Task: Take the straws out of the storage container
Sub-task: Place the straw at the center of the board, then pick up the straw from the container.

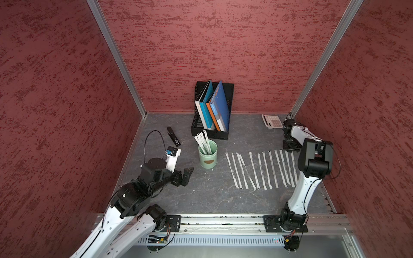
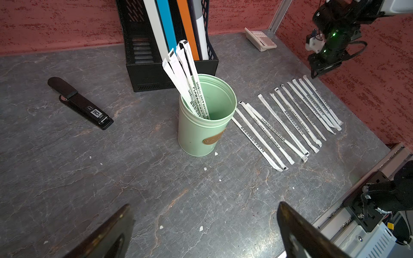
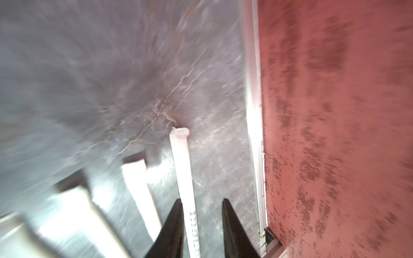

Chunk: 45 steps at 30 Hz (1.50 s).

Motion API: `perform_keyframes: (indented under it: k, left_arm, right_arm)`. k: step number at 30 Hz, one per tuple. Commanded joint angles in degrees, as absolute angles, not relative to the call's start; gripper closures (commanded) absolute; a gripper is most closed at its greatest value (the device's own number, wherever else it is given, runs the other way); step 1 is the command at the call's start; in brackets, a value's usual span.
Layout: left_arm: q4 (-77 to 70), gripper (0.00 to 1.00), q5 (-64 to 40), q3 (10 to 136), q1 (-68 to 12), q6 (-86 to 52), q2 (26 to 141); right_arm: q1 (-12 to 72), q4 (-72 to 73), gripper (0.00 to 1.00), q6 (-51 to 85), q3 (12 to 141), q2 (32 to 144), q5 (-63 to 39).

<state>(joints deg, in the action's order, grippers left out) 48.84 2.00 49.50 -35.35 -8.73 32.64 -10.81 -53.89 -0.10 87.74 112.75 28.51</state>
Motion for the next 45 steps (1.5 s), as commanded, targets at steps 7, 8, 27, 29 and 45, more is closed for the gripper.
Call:
perform_keyframes:
  k: [7, 8, 27, 29, 45]
  left_arm:
    - [47.8, 0.01, 2.3, 49.6, -35.1, -8.9, 31.9]
    - [47.7, 0.00, 2.3, 49.5, -35.1, -8.9, 31.9]
    - [47.8, 0.01, 4.5, 49.5, -35.0, -9.1, 32.6]
    - [47.8, 0.00, 4.7, 49.6, -35.0, -9.1, 32.6]
    - [47.8, 0.01, 4.4, 49.6, -35.0, -9.1, 32.7]
  right_arm:
    - [7.5, -53.5, 0.68, 6.0, 82.5, 90.4, 23.2]
    - [10.5, -53.7, 0.68, 7.2, 83.0, 89.4, 22.9]
    - [43.4, -41.5, 0.67, 12.0, 105.7, 108.6, 1.1]
    - [43.7, -42.7, 0.68, 11.3, 108.2, 111.1, 1.1]
    - [43.8, -44.7, 0.68, 10.8, 115.6, 119.4, 0.6]
